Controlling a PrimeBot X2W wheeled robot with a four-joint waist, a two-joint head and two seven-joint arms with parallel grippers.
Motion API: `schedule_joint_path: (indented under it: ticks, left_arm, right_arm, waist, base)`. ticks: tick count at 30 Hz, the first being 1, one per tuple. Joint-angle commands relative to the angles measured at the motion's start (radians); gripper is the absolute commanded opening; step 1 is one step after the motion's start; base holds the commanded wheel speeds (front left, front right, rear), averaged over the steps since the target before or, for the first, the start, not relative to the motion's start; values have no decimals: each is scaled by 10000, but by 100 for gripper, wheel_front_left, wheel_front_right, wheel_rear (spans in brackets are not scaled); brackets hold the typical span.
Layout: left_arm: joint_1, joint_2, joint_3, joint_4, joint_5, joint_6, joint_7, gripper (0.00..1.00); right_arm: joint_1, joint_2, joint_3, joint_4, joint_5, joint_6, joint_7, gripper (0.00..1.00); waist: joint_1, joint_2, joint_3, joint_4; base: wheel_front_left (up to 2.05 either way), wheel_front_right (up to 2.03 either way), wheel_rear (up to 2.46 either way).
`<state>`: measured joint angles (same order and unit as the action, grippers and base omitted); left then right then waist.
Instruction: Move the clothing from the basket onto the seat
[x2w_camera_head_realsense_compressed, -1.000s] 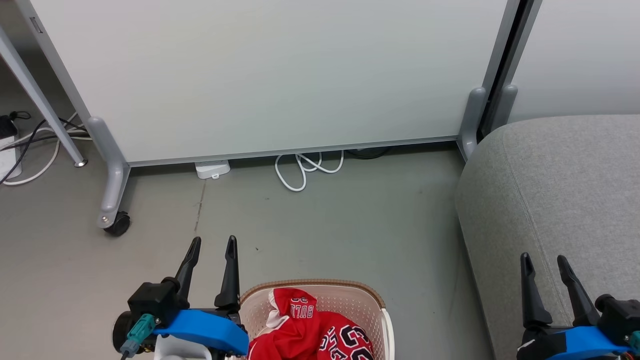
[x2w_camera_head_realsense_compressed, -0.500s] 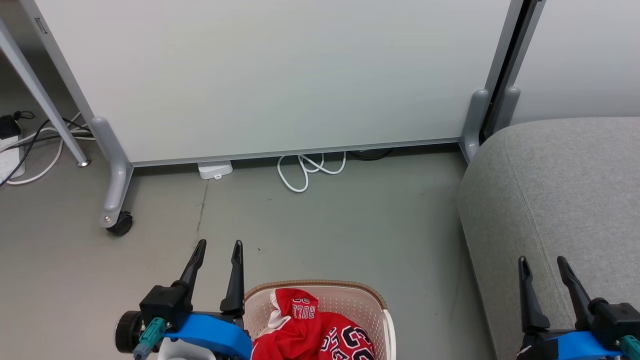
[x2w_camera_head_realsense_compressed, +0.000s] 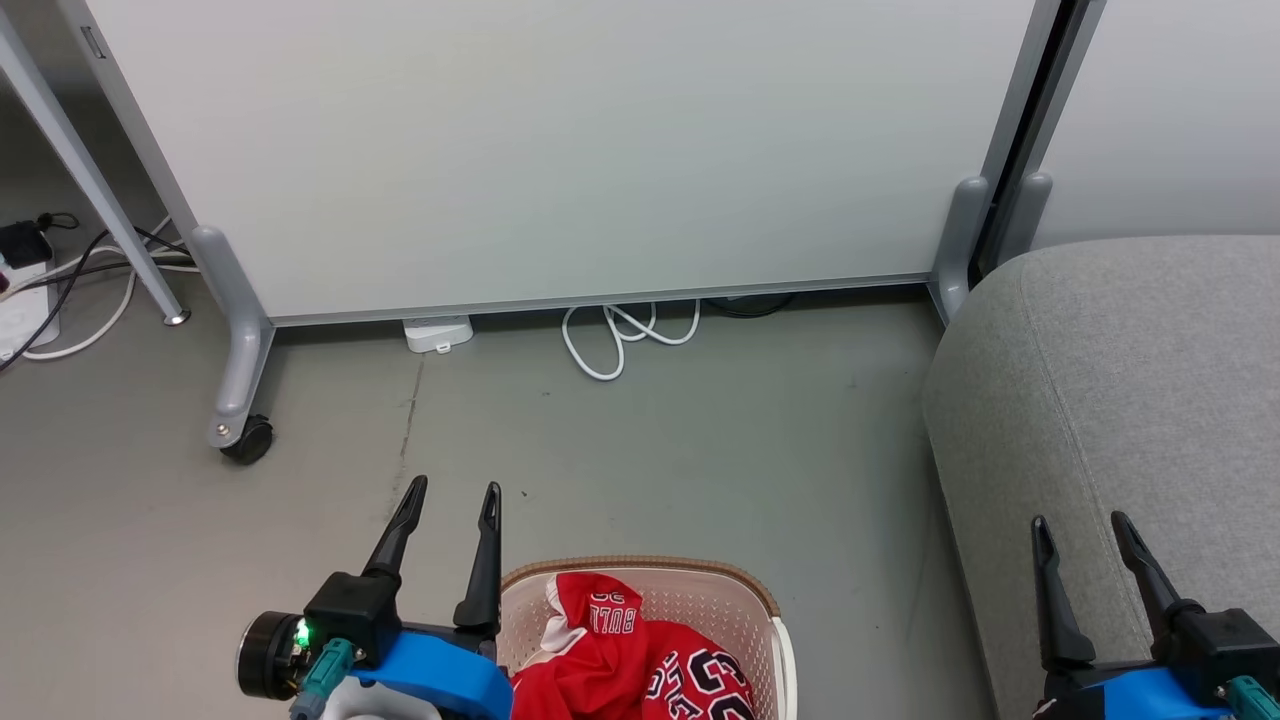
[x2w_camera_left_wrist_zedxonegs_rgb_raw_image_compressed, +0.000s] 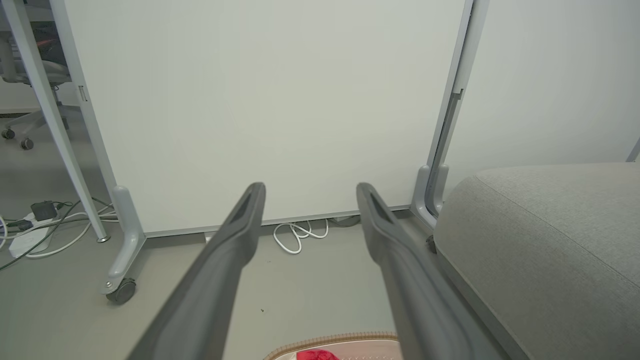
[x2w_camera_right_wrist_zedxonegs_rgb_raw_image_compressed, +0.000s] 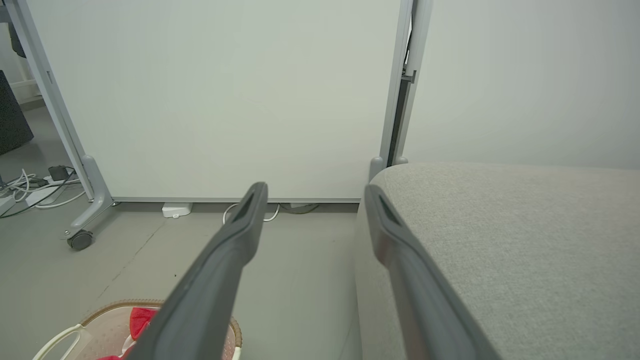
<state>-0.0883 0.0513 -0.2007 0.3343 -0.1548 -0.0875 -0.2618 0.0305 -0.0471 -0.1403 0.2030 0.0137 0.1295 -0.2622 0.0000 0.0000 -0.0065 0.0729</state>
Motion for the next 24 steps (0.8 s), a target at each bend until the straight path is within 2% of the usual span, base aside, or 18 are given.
schedule_joint_path:
  ticks: [1, 14, 24]
  left_arm:
    - [-136, -11, 38, 15, 40, 56, -49, 100]
    - [-151, -14, 29, 32, -98, 129, -49, 100]
    - [-425, -12, -20, 318, -32, 61, -49, 100]
  right_arm:
    - [109, -59, -9, -38, -47, 22, -41, 100]
    - [-55, -58, 78, -3, 36, 22, -40, 100]
    - [-465, -53, 320, -366, 71, 22, -38, 100]
  waist:
    - [0, 0, 8, -8]
    - [0, 0, 124, -129]
    - [0, 0, 1087, -701]
  base:
    - [0, 0, 0]
    - [0, 0, 0]
    - [0, 0, 0]
